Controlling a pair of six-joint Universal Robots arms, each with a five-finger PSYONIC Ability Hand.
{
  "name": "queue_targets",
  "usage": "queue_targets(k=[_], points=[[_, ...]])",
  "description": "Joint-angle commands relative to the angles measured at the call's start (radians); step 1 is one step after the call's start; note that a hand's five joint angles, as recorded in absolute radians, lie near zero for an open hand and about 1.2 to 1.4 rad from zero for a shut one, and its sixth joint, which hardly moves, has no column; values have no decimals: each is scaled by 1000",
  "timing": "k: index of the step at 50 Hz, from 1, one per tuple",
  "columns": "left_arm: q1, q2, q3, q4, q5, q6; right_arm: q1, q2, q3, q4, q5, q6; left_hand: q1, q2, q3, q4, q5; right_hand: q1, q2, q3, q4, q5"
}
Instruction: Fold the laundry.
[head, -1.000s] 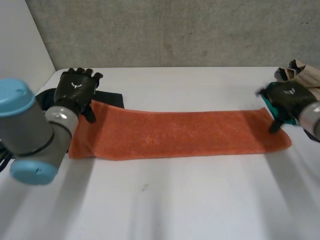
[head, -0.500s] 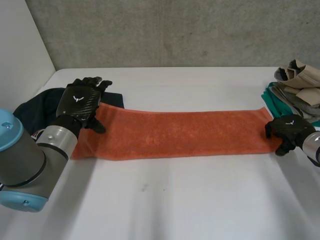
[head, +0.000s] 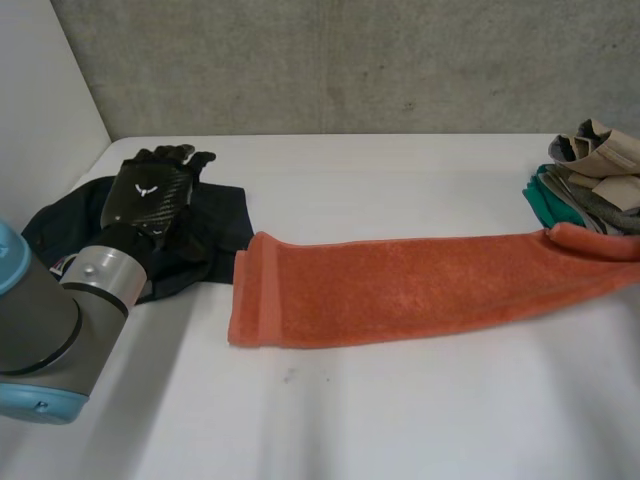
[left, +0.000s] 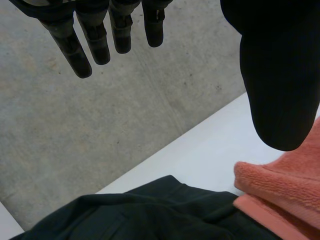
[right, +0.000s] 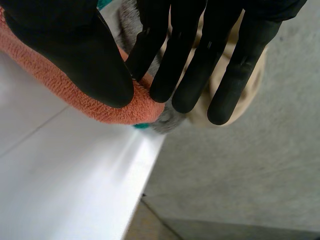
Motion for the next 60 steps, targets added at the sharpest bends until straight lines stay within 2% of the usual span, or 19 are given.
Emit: queue_targets(k=[1, 9, 14, 19, 22, 24, 25, 26, 30, 33, 37, 44, 47, 48, 49, 51, 53, 56, 60], points=[[13, 41, -6, 1, -1, -4, 259, -28, -35, -92, -7, -23, -18, -36, -40, -30, -52, 276, 221, 206, 198, 229], [19, 80, -14, 1, -4, -4, 662, -18, -35, -349, -159, -37, -18, -36, -40, -30, -52, 276, 221, 206, 198, 229], [21, 78, -20, 3, -3, -4, 900, 134, -71, -367, -282, -52, -18, -36, -40, -30, -52, 276, 221, 206, 198, 229], [19, 77, -22, 1, -1, -6, 1011, 238, -105, -321, -293, -80, -18, -36, -40, -30, -52, 276, 221, 206, 198, 229], [19, 75, -23, 1, -1, -6, 1026, 248, -125, -255, -245, -75, -18, -36, -40, -30, -52, 276, 221, 206, 198, 229], [16, 75, -23, 1, -1, -6, 1026, 237, -125, -225, -201, -69, -18, -36, -40, -30, -52, -160, -216, -230, -238, -207], [14, 75, -23, 1, -1, -6, 1026, 219, -119, -212, -155, -52, -18, -36, -40, -30, -52, -765, -820, -835, -843, -812], [13, 75, -26, 1, 0, -6, 1024, 205, -112, -209, -132, -38, -18, -36, -40, -30, -52, -945, -1001, -1016, -1023, -992], [13, 74, -29, 3, 3, -4, 959, 107, -67, -200, -55, 136, -18, -36, -40, -30, -52, -945, -1001, -1016, -1023, -992], [10, 69, -31, 3, 5, -4, 890, 24, -21, -174, -37, 334, -18, -36, -40, -30, -52, -945, -1001, -1016, -1023, -992], [8, 64, -31, 3, 5, -4, 818, -13, 19, -46, -23, 478, -18, -36, -40, -30, -52, -945, -1001, -1016, -1023, -992], [2, 60, -33, 3, 6, -4, 650, 44, 76, 69, 17, 338, -18, -36, -40, -30, -52, -945, -1001, -1016, -1023, -992], [1, 57, -33, 3, 6, -4, 604, 85, 71, 70, 42, 247, -18, -36, -40, -30, -52, -531, -587, -602, -609, -578], [1, 55, -33, 3, 6, -4, 600, 97, 68, 70, 48, 230, -18, -36, -40, -30, -52, -306, -362, -376, -384, -353], [1, 55, -33, 3, 6, -4, 596, 108, 63, 61, 59, 218, -18, -36, -40, -30, -52, 271, 215, 200, 193, 223], [1, 55, -33, 3, 6, -4, 593, 108, 59, 18, 71, 233, -18, -36, -40, -30, -52, 276, 221, 206, 198, 229], [1, 55, -33, 3, 6, -4, 601, 78, 66, -124, 95, 264, -18, -36, -40, -30, -52, 276, 221, 206, 198, 229], [1, 57, -33, 3, 3, -4, 619, -45, 62, -261, 109, 299, -18, -36, -40, -30, -52, 276, 221, 206, 198, 229], [-1, 60, -33, 3, 3, -4, 711, -88, -14, -220, 88, 319, -18, -36, -40, -30, -52, 276, 221, 206, 198, 229]])
